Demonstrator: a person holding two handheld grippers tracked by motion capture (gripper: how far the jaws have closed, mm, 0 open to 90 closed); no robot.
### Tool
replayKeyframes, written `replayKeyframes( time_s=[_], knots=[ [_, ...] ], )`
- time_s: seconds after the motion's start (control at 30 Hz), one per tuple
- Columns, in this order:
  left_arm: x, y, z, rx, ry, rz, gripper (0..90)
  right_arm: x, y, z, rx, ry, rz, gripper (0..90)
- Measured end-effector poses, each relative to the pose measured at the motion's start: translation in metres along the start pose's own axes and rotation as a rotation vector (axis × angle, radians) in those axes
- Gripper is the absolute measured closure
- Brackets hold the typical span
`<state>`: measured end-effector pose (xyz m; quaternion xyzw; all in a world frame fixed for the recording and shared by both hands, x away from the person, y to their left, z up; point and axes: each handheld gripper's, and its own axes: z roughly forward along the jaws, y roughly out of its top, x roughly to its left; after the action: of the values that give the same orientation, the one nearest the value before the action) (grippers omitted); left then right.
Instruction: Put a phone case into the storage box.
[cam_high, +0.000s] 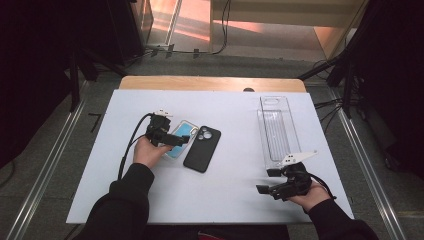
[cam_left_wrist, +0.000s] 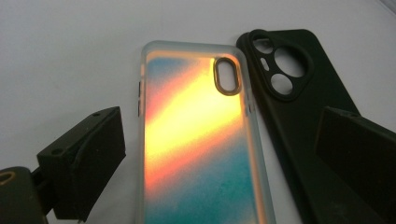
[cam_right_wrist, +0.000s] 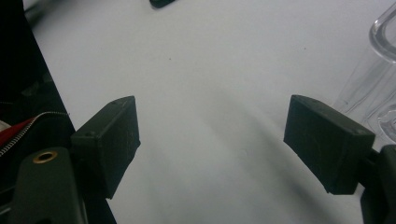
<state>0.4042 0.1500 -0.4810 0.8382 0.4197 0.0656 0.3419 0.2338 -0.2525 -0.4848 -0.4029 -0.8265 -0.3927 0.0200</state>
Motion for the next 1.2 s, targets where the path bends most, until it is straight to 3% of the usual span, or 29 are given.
replayKeyframes(
  time_s=[0.3,0.4,0.53,0.77,1.2],
  knots=[
    [0.001,-0.007,0.011,0.057,0.032,0.012,1.8,0.0,0.0,0.0,0.002,-0.004,0.0,16.6],
    [-0.003,-0.008,0.014,0.06,0.061,0.031,1.7,0.0,0.0,0.0,0.003,-0.005,-0.001,16.6],
    [-0.005,-0.01,0.015,0.047,0.081,0.026,1.9,0.0,0.0,0.0,0.003,-0.006,-0.001,16.6],
    [-0.014,-0.014,0.018,0.058,0.172,0.125,9.1,0.0,0.0,-0.001,0.005,-0.007,-0.002,16.6],
    [-0.013,-0.018,0.015,0.021,0.179,0.099,16.9,0.001,0.0,0.0,0.005,-0.008,-0.006,16.6]
  ],
)
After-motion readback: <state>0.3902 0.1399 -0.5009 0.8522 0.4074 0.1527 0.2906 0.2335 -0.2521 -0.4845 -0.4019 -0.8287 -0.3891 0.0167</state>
